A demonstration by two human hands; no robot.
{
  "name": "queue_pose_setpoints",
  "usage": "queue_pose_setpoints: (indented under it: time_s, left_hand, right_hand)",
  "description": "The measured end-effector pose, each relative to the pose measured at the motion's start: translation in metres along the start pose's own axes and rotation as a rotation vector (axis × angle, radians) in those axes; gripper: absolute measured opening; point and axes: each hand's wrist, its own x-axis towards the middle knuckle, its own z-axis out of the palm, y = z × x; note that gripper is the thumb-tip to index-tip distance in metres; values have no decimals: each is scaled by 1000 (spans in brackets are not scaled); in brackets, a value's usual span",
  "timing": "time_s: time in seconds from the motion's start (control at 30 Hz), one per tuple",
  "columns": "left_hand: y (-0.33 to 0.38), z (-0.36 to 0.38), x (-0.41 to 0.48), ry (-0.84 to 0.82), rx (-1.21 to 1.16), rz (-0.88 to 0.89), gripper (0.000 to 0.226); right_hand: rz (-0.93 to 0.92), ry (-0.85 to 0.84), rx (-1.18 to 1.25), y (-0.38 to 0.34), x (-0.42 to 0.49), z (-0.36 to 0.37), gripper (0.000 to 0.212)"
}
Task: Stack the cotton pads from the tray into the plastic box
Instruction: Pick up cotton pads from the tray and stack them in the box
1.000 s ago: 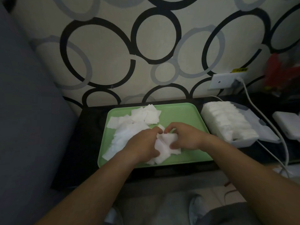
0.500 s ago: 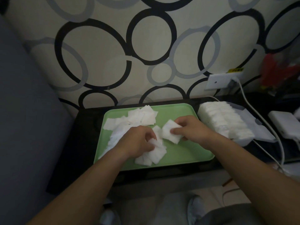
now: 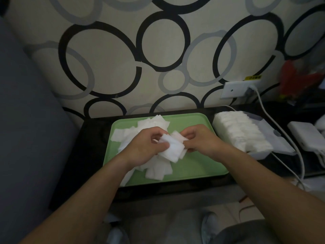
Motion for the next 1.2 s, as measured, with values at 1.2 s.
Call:
queue_pose_setpoints:
  time_s: [1.2]
  left_hand:
    - [20,39,18,196,29,38,25]
  right_hand:
    - [-167,16,-26,2,-15,-27,42]
